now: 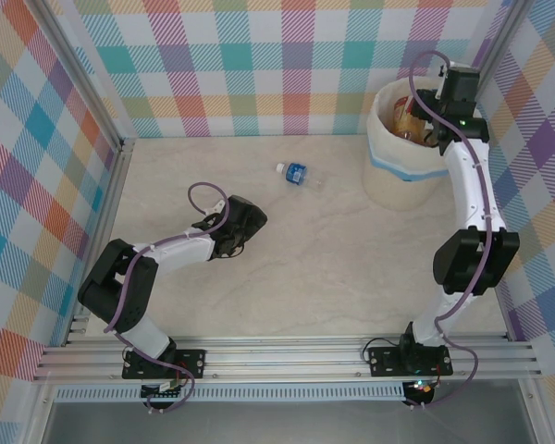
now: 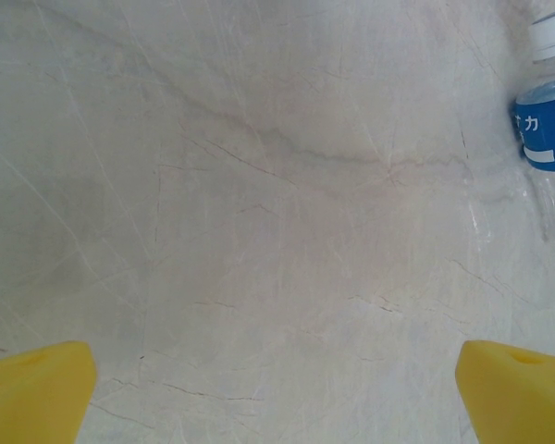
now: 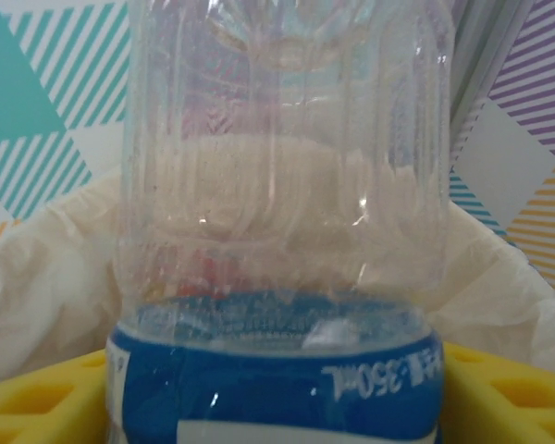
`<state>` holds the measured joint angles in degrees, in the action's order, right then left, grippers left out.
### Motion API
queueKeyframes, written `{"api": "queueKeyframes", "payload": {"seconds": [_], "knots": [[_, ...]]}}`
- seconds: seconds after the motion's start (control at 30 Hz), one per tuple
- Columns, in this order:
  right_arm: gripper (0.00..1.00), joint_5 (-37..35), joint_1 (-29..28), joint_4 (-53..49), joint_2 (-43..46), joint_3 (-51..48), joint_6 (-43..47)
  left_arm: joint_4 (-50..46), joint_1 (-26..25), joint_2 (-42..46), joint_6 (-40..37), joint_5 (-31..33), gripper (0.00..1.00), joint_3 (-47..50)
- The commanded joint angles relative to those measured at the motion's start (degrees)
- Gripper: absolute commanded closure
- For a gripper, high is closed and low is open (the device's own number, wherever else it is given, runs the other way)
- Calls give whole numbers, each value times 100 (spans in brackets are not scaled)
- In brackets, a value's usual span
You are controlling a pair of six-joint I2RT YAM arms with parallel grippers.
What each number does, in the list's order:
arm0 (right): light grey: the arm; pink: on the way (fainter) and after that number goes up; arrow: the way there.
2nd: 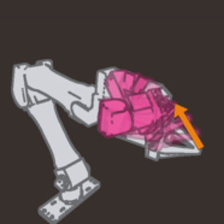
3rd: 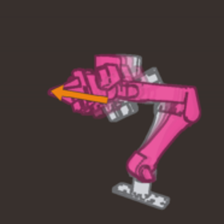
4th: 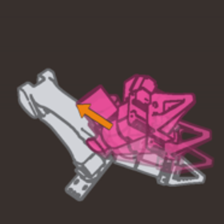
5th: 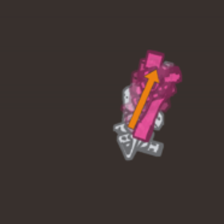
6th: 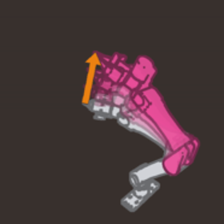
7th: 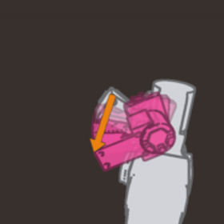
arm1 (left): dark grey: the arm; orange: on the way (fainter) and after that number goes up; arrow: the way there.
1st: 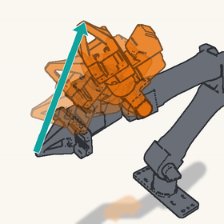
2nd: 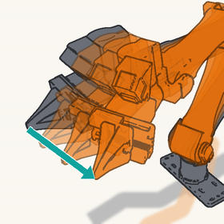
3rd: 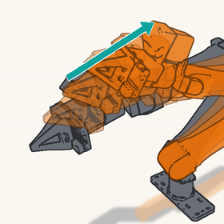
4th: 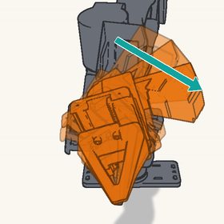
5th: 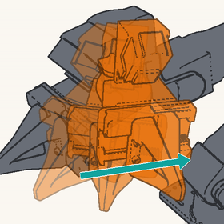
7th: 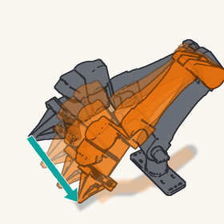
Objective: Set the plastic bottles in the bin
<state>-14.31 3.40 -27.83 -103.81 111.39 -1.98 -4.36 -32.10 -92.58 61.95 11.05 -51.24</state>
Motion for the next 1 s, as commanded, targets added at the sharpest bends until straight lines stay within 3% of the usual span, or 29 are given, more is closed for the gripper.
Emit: {"api": "queueKeyframes", "payload": {"seconds": [0.0,0.17,0.4,0.6,0.8,0.97], "knots": [[16,306,3,-321,29,307,-145,-74,72,4,-5,29,0,-53],[11,502,-47,-413,300,269,-271,-70,89,65,-8,75,0,5],[7,2550,-446,231,948,-576,-184,-49,120,115,-45,98,0,6],[3,3427,-1256,420,769,-886,538,-86,175,263,-61,121,0,87],[2,3566,-2007,-88,-28,-814,2091,-119,228,643,-61,267,0,333],[0,2325,-2494,-486,-1065,-288,2955,-142,312,1086,-61,475,0,676]]}}
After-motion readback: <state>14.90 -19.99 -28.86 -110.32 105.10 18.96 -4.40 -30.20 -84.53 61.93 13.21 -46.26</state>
